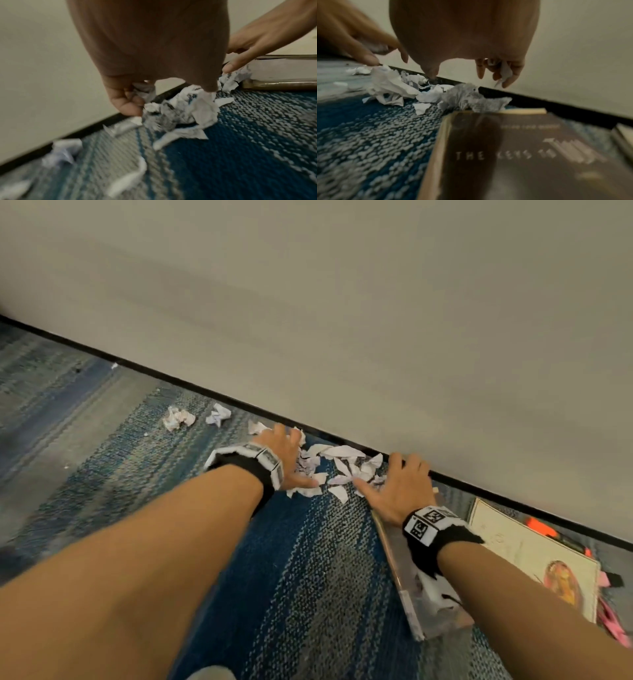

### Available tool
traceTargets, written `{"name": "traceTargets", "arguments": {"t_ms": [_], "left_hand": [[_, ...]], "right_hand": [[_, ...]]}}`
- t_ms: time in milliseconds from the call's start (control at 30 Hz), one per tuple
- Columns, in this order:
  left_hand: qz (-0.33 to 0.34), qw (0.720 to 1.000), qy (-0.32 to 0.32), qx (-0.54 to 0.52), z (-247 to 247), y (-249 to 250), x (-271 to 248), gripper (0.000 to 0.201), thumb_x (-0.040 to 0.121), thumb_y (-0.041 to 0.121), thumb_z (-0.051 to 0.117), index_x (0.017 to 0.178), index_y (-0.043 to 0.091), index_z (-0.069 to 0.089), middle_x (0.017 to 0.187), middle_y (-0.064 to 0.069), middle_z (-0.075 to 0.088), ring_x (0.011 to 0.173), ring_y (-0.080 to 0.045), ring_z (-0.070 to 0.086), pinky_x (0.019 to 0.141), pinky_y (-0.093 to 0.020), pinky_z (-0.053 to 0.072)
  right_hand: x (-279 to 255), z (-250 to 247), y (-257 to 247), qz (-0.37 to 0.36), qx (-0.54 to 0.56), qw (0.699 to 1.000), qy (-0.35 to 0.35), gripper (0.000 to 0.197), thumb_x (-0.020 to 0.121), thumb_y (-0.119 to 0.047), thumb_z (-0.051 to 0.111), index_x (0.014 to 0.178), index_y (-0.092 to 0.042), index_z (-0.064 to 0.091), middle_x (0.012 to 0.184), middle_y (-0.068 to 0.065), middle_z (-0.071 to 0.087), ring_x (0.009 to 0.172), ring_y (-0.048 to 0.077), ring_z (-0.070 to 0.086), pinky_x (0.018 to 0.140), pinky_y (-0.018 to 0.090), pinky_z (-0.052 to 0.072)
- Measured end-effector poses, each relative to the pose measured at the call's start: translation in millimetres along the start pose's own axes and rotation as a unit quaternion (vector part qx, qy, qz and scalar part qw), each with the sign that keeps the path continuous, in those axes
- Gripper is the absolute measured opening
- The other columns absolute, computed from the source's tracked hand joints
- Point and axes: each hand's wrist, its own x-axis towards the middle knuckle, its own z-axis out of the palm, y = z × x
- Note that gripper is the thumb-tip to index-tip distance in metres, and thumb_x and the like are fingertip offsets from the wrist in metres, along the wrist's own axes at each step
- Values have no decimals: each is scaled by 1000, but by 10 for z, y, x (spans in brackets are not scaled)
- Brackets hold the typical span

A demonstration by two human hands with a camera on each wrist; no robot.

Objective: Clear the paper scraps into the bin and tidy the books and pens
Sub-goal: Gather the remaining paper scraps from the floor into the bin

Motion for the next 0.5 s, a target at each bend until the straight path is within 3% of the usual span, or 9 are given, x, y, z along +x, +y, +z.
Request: {"name": "traceTargets", "arguments": {"t_ms": [100,133,233,300,333,400,500], "left_hand": [[-79,993,58,-63,405,289,144,123,59,94,39,149,16,10,144,-14,24,132,-35,31,103,-63,31],[-92,989,79,-83,506,383,176,123,60,94,39,150,17,7,144,-15,22,131,-35,29,103,-64,31],[-101,980,122,-125,725,566,273,117,68,87,44,151,19,-3,148,-19,17,133,-39,26,103,-56,39],[-94,979,125,-127,796,596,333,111,74,81,44,151,25,-13,155,-23,7,139,-42,21,105,-55,37],[-90,980,127,-123,807,596,363,104,79,77,43,151,27,-12,156,-24,4,140,-42,20,104,-56,35],[-79,980,145,-108,823,576,409,82,88,67,42,150,26,8,155,-21,11,136,-41,26,100,-55,37],[-47,978,170,-111,874,499,416,50,95,48,45,134,19,34,147,-16,25,125,-39,35,85,-50,45]], "right_hand": [[123,257,-7,30,56,998,23,86,73,-80,48,120,-8,42,117,17,41,104,34,41,92,45,35],[145,321,-11,29,73,997,27,86,73,-78,50,123,-8,40,118,17,39,104,34,41,92,46,36],[168,426,-36,-8,109,994,30,88,77,-70,55,137,-9,34,124,18,35,108,36,40,95,48,39],[172,449,-74,-54,120,991,9,89,80,-66,57,145,-13,26,132,18,30,115,35,38,98,48,40],[168,452,-91,-80,113,990,-4,90,81,-65,56,148,-17,22,137,18,27,120,35,36,100,49,40],[175,432,-116,-131,85,987,-40,92,82,-64,55,152,-24,12,147,17,20,131,34,28,103,50,37],[260,380,-163,-186,44,978,-85,99,81,-65,56,153,-27,-1,150,14,13,135,32,24,105,47,35]]}}
